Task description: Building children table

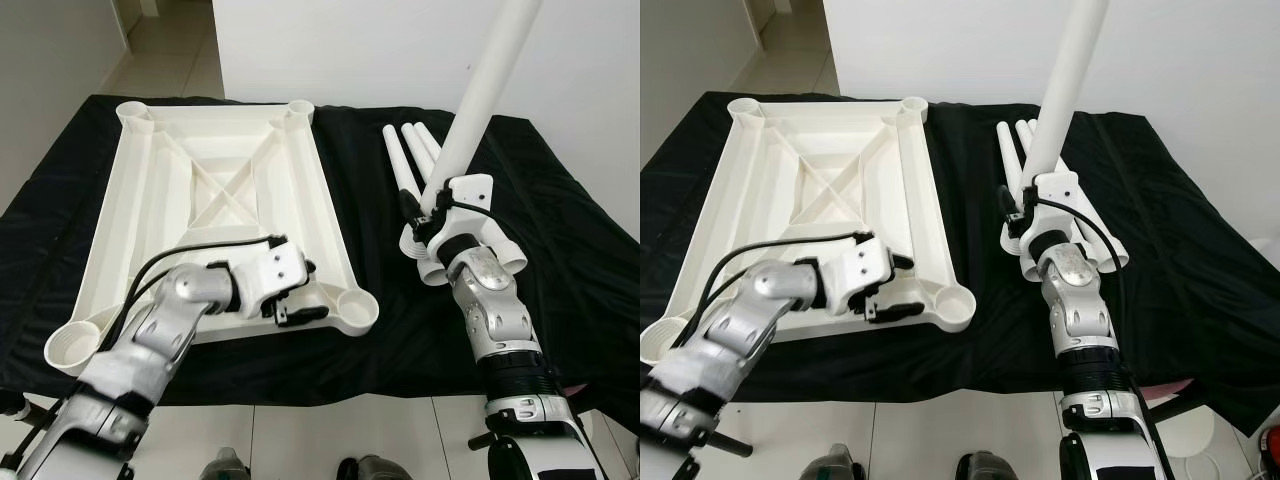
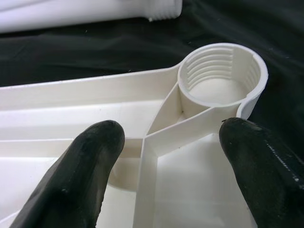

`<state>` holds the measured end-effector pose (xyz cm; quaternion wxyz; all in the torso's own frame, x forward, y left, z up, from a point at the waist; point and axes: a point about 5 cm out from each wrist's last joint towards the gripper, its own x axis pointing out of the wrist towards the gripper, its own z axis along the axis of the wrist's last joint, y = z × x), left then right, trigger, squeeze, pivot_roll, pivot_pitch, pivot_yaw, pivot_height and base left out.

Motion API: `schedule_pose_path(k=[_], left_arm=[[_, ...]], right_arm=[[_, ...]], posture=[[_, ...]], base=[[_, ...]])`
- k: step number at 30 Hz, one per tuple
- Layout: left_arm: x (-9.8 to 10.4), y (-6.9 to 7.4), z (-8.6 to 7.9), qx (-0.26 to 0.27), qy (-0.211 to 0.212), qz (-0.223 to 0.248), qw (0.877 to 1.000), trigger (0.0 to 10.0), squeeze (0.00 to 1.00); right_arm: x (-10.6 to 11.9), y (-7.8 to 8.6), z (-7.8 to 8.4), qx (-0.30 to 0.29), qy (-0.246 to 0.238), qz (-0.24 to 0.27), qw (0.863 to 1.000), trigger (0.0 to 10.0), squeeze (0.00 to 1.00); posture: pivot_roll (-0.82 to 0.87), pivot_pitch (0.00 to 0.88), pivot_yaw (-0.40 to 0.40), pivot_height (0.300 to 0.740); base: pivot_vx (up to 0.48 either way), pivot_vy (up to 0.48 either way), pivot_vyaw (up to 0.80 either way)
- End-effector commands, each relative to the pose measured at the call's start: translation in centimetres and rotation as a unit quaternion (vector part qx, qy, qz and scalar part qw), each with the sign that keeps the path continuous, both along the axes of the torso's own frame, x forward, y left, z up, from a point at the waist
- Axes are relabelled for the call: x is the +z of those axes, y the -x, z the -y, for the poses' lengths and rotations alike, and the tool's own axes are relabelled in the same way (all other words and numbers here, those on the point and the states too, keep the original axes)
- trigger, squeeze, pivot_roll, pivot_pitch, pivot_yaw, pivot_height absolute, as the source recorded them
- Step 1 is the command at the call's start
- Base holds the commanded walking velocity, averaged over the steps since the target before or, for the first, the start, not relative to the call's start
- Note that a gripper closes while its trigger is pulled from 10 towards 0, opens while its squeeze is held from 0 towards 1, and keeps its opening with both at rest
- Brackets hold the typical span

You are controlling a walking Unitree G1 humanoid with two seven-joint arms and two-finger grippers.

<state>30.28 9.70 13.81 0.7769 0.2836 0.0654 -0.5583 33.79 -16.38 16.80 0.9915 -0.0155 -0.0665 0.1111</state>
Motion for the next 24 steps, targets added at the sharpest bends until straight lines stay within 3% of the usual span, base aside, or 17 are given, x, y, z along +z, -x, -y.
schedule_pose_path(k=[1, 7, 17, 18, 19, 24], left_arm=[[-1.0, -1.5, -1.3, 0.142, -0.003, 0.035, 0.989, 10.0, 0.00], [-0.4, -2.5, -0.5, 0.174, 0.021, 0.039, 0.984, 10.0, 0.00], [0.5, -3.9, 2.6, 0.209, 0.062, 0.071, 0.973, 10.0, 0.00], [1.1, -4.1, 4.8, 0.224, 0.093, 0.084, 0.967, 10.0, 0.00], [1.3, -4.1, 5.4, 0.227, 0.099, 0.089, 0.965, 10.0, 0.00], [1.7, -4.3, 6.4, 0.238, 0.122, 0.085, 0.960, 10.0, 0.00]], right_arm=[[0.5, -0.1, -0.1, 0.002, -0.002, 0.011, 1.000, 10.0, 0.00], [0.4, 0.0, -0.2, 0.005, -0.003, 0.011, 1.000, 10.0, 0.00], [0.6, 0.0, -0.5, 0.007, -0.010, 0.017, 1.000, 10.0, 0.00], [0.9, 0.1, -1.0, 0.020, -0.020, 0.025, 0.999, 10.0, 0.00], [1.0, 0.2, -1.2, 0.025, -0.024, 0.028, 0.999, 10.0, 0.00], [1.2, 0.5, -1.6, 0.043, -0.031, 0.038, 0.998, 10.0, 0.00]], posture=[[0.08, 0.000, -0.036, 0.740], [0.07, 0.000, -0.032, 0.740], [0.07, 0.000, -0.027, 0.740], [0.06, 0.000, -0.026, 0.740], [0.06, 0.000, -0.026, 0.740], [0.05, 0.000, -0.024, 0.740]], base=[[0.000, 0.000, 0.00], [0.000, 0.000, 0.00], [0.000, 0.000, 0.00], [0.000, 0.000, 0.00], [0.000, 0.000, 0.00], [0.000, 0.000, 0.00]])
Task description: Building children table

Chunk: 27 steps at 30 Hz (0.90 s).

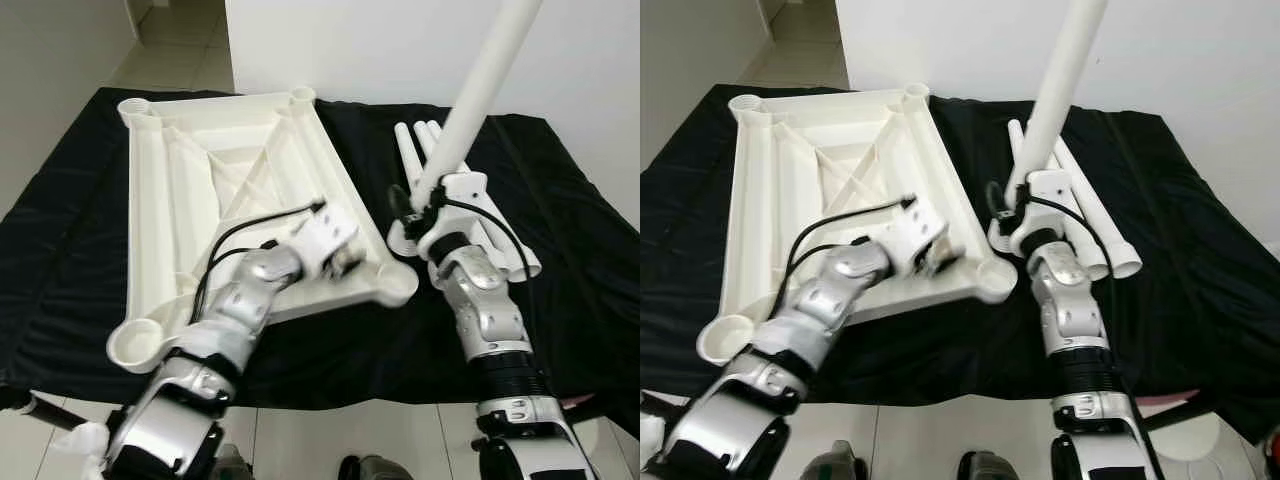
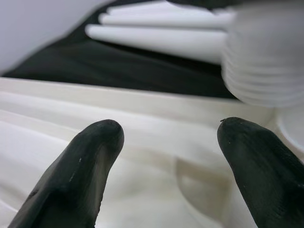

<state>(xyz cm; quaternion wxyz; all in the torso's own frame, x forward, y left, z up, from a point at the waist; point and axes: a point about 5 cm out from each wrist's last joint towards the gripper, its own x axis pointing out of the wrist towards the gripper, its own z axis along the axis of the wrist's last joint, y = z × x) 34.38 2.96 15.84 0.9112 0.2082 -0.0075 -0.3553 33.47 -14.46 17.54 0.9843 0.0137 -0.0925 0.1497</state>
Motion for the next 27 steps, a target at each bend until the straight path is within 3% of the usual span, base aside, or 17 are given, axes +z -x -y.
schedule_pose_path(k=[1, 10, 18, 22, 24, 27], left_arm=[[-0.1, -0.3, -0.2, 0.023, 0.007, 0.002, 1.000, 10.0, 0.00], [0.6, -0.6, -0.4, 0.007, 0.019, 0.018, 1.000, 10.0, 0.00], [0.6, 1.7, -1.3, -0.089, 0.075, 0.018, 0.993, 10.0, 0.00], [0.5, 2.1, -1.7, -0.103, 0.085, 0.008, 0.991, 10.0, 0.00], [-0.2, 3.2, -3.1, -0.133, 0.096, -0.024, 0.986, 10.0, 0.00], [-0.7, 4.1, -4.4, -0.153, 0.087, -0.031, 0.984, 10.0, 0.00]], right_arm=[[0.5, 0.4, 0.3, 0.006, -0.005, 0.019, 1.000, 10.0, 0.00], [-0.1, 1.1, 0.2, 0.014, -0.001, 0.018, 1.000, 10.0, 0.00], [-1.0, 2.8, 0.3, 0.024, 0.006, 0.017, 1.000, 10.0, 0.00], [-1.1, 3.0, 0.4, 0.027, 0.007, 0.018, 0.999, 10.0, 0.00], [-1.8, 3.7, 0.6, 0.036, 0.023, 0.011, 0.999, 10.0, 0.00], [-2.5, 4.2, 0.9, 0.042, 0.030, 0.001, 0.999, 10.0, 0.00]], posture=[[0.05, 0.000, -0.024, 0.740], [0.05, 0.000, -0.023, 0.740], [0.05, 0.000, -0.027, 0.740], [0.05, 0.000, -0.029, 0.740], [0.06, 0.000, -0.036, 0.740], [0.06, 0.000, -0.040, 0.740]], base=[[0.000, 0.000, 0.00], [0.000, 0.000, 0.00], [0.000, 0.000, 0.00], [0.000, 0.000, 0.00], [0.000, 0.000, 0.00], [0.000, 0.000, 0.00]])
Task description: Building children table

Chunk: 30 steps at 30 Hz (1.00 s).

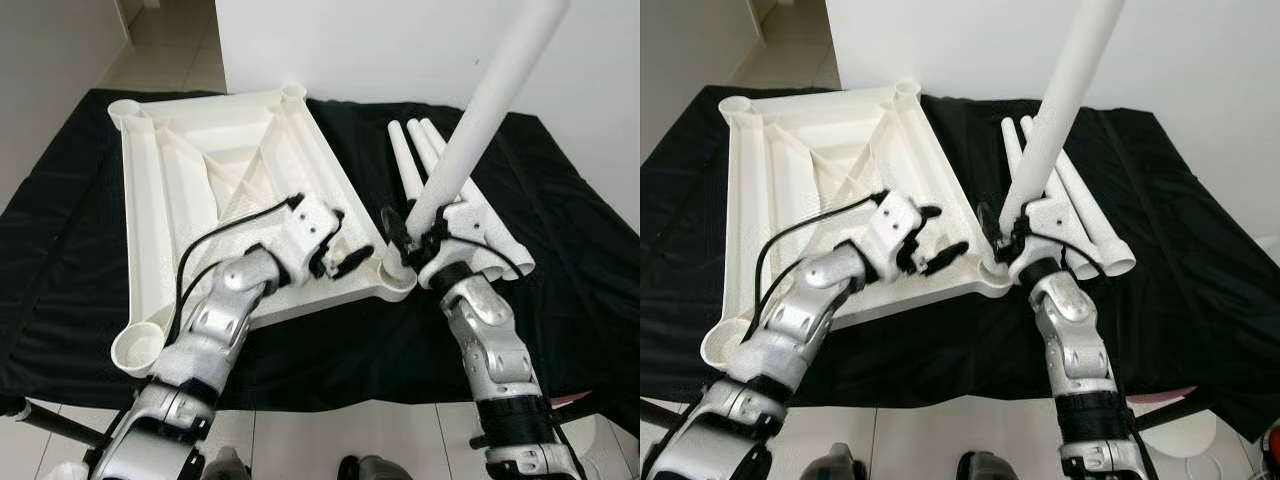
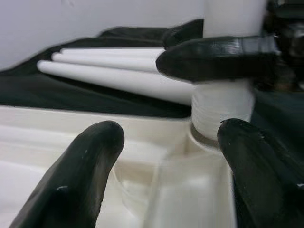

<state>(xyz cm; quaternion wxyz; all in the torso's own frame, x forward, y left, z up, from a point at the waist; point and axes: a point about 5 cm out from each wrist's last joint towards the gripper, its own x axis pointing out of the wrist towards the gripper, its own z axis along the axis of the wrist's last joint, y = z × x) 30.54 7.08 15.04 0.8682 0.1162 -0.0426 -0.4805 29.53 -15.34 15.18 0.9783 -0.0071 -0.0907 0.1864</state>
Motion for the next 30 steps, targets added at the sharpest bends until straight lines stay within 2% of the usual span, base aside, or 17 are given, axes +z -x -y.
schedule_pose_path(k=[1, 5, 6, 16, 19, 21, 22, 23, 24, 29, 30], left_arm=[[0.1, 0.3, -0.2, -0.016, 0.001, -0.003, 1.000, 10.0, 0.00], [-0.2, 0.8, -0.8, -0.016, -0.011, -0.009, 1.000, 10.0, 0.00], [-0.2, 1.2, -0.9, -0.024, -0.007, -0.025, 0.999, 10.0, 0.00], [-0.1, 1.9, -0.7, -0.033, -0.002, -0.032, 0.999, 10.0, 0.00], [0.1, 2.1, -0.7, -0.031, -0.002, -0.026, 0.999, 10.0, 0.00], [0.1, 2.1, -0.7, -0.031, -0.002, -0.026, 0.999, 10.0, 0.00], [0.3, 2.2, -0.7, -0.030, -0.002, -0.020, 0.999, 10.0, 0.00], [0.3, 2.2, -0.7, -0.030, -0.002, -0.020, 0.999, 10.0, 0.00], [0.5, 2.3, -0.7, -0.031, -0.002, -0.020, 0.999, 10.0, 0.00], [0.7, 2.5, -0.6, -0.036, -0.006, -0.017, 0.999, 10.0, 0.00], [1.0, 2.5, -0.6, -0.033, -0.004, -0.016, 0.999, 10.0, 0.00]], right_arm=[[-0.2, 0.2, 0.0, 0.007, 0.006, -0.001, 1.000, 10.0, 0.00], [-1.5, 0.4, 0.1, 0.020, 0.018, -0.021, 0.999, 10.0, 0.00], [-2.3, 0.3, 0.1, 0.025, 0.020, -0.034, 0.999, 10.0, 0.00], [-2.6, -0.6, -0.2, 0.030, 0.019, -0.040, 0.999, 10.0, 0.00], [-2.5, -1.3, -0.3, 0.036, 0.053, -0.038, 0.997, 10.0, 0.00], [-2.5, -1.3, -0.3, 0.036, 0.053, -0.038, 0.997, 10.0, 0.00], [-2.4, -1.5, -0.4, 0.045, 0.083, -0.033, 0.995, 10.0, 0.00], [-2.4, -1.5, -0.4, 0.045, 0.083, -0.033, 0.995, 10.0, 0.00], [-2.4, -1.5, -0.4, 0.054, 0.103, -0.029, 0.993, 10.0, 0.00], [-2.5, -1.3, -0.5, 0.078, 0.126, -0.027, 0.989, 10.0, 0.00], [-2.8, -0.9, -0.7, 0.107, 0.159, -0.024, 0.981, 10.0, 0.00]], posture=[[0.06, 0.000, -0.040, 0.740], [0.07, 0.000, -0.045, 0.740], [0.07, 0.000, -0.051, 0.740], [0.08, 0.000, -0.053, 0.740], [0.09, 0.007, -0.057, 0.740], [0.09, 0.007, -0.057, 0.740], [0.09, 0.011, -0.058, 0.740], [0.09, 0.011, -0.058, 0.740], [0.10, 0.011, -0.059, 0.740], [0.10, 0.011, -0.059, 0.740], [0.10, 0.010, -0.058, 0.740]], base=[[0.000, 0.000, 0.00], [0.000, 0.000, 0.00], [0.000, 0.000, 0.00], [0.000, 0.000, 0.00], [0.000, 0.000, 0.00], [0.000, 0.000, 0.00], [0.000, 0.000, 0.00], [0.000, 0.000, 0.00], [0.000, 0.000, 0.00], [0.000, 0.000, 0.00], [0.000, 0.000, 0.00]])
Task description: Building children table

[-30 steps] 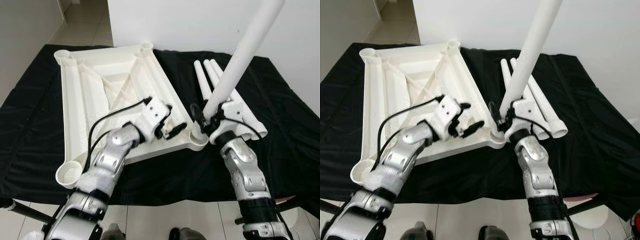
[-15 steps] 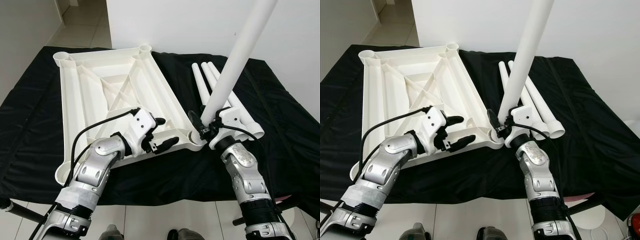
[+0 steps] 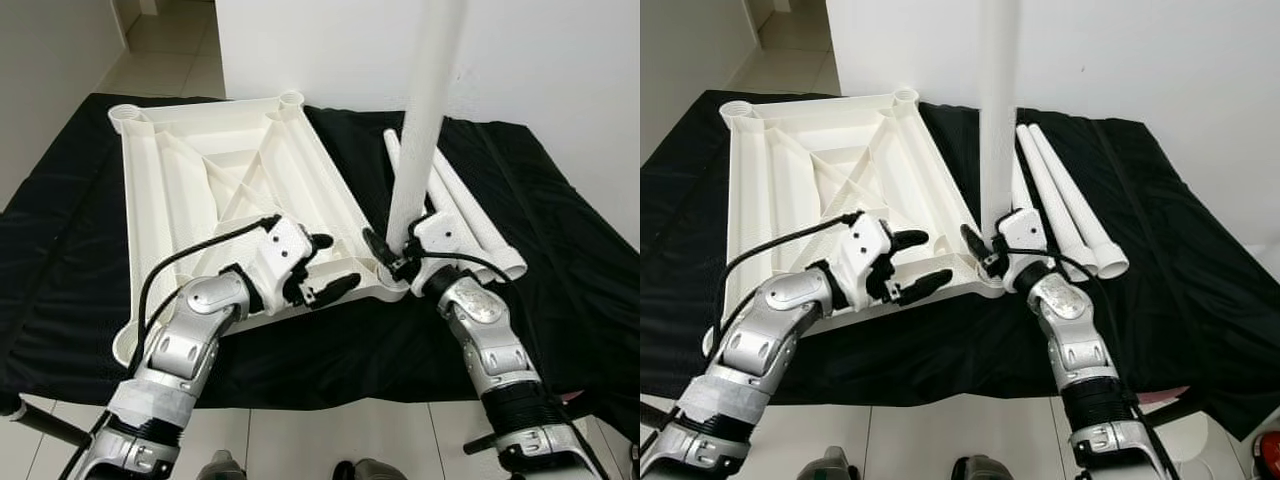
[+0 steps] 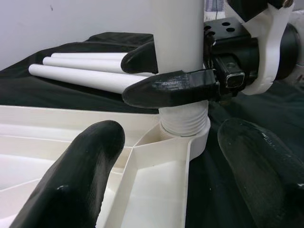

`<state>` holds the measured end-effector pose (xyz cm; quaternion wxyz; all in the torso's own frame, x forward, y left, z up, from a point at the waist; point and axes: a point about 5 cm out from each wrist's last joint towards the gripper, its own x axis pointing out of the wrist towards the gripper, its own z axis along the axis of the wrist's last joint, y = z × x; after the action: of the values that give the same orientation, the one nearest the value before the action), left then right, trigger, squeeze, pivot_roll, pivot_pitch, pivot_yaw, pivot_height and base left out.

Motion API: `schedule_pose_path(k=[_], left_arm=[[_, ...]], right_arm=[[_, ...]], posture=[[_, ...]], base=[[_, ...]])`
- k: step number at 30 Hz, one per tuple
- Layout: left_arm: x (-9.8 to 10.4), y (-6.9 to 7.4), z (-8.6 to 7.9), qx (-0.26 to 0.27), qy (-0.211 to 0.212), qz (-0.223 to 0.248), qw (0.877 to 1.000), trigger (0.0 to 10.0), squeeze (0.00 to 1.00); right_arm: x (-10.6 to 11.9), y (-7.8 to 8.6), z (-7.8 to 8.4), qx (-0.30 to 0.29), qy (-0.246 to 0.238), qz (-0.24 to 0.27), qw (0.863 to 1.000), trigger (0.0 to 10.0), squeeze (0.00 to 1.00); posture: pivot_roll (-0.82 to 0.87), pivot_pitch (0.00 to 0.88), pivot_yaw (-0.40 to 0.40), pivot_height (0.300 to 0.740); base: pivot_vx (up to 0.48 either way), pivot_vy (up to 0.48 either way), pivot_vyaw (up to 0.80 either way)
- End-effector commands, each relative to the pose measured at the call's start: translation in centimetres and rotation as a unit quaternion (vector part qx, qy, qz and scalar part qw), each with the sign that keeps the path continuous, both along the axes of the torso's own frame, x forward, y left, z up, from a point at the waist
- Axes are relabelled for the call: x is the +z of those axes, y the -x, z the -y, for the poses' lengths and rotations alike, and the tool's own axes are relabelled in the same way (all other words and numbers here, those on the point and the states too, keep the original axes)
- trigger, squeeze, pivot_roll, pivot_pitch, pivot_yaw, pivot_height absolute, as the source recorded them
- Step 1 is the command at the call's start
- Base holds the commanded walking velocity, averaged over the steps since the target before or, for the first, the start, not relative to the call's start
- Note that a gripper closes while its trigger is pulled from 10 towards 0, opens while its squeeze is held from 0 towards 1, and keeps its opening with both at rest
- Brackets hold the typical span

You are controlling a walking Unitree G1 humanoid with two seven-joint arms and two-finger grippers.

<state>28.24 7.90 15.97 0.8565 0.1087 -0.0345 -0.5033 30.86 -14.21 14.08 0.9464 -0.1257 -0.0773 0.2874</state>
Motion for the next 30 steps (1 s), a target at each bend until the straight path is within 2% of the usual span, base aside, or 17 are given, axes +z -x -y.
schedule_pose_path(k=[1, 3, 8, 10, 11, 12, 15, 16, 19, 30], left_arm=[[0.1, 0.2, 0.2, -0.009, -0.004, -0.003, 1.000, 10.0, 0.00], [0.3, 0.1, 0.2, -0.005, -0.005, 0.001, 1.000, 10.0, 0.00], [0.4, 0.0, 0.1, -0.003, -0.006, 0.004, 1.000, 10.0, 0.00], [0.6, 0.0, 0.1, -0.002, -0.005, 0.004, 1.000, 10.0, 0.00], [0.7, -0.1, 0.1, 0.000, -0.003, 0.006, 1.000, 10.0, 0.00], [0.7, -0.1, 0.1, 0.000, -0.003, 0.006, 1.000, 10.0, 0.00], [1.0, -0.1, 0.1, 0.004, -0.002, 0.010, 1.000, 10.0, 0.00], [1.0, -0.1, 0.1, 0.004, -0.002, 0.010, 1.000, 10.0, 0.00], [1.1, -0.1, 0.1, 0.006, -0.003, 0.013, 1.000, 10.0, 0.00], [1.2, -0.2, 0.0, 0.013, -0.003, 0.016, 1.000, 10.0, 0.00]], right_arm=[[-1.7, 0.4, 0.5, 0.008, 0.034, -0.033, 0.999, 10.0, 0.00], [-2.1, 0.7, 0.5, 0.020, 0.053, -0.034, 0.998, 10.0, 0.00], [-2.5, 0.7, 0.8, 0.018, 0.047, -0.043, 0.998, 10.0, 0.00], [-2.7, 0.6, 1.1, 0.010, 0.031, -0.051, 0.998, 10.0, 0.00], [-3.0, 0.5, 1.5, -0.005, 0.004, -0.064, 0.998, 10.0, 0.00], [-3.0, 0.5, 1.5, -0.005, 0.004, -0.064, 0.998, 10.0, 0.00], [-3.8, 0.0, 2.3, -0.056, -0.081, -0.105, 0.990, 10.0, 0.00], [-3.8, 0.0, 2.3, -0.056, -0.081, -0.105, 0.990, 10.0, 0.00], [-4.2, -0.2, 2.3, -0.078, -0.124, -0.128, 0.981, 10.0, 0.00], [-4.5, -0.3, 2.2, -0.091, -0.144, -0.138, 0.976, 10.0, 0.00]], posture=[[0.10, 0.010, -0.058, 0.740], [0.10, 0.010, -0.058, 0.740], [0.09, 0.013, -0.059, 0.740], [0.09, 0.014, -0.059, 0.740], [0.09, 0.014, -0.059, 0.740], [0.09, 0.014, -0.059, 0.740], [0.09, 0.017, -0.056, 0.740], [0.09, 0.017, -0.056, 0.740], [0.09, 0.018, -0.058, 0.740], [0.09, 0.022, -0.058, 0.740]], base=[[0.000, 0.000, 0.00], [0.000, 0.000, 0.00], [0.000, 0.000, 0.00], [0.000, 0.000, 0.00], [0.000, 0.000, 0.00], [0.000, 0.000, 0.00], [0.000, 0.000, 0.00], [0.000, 0.000, 0.00], [0.000, 0.000, 0.00], [0.000, 0.000, 0.00]])
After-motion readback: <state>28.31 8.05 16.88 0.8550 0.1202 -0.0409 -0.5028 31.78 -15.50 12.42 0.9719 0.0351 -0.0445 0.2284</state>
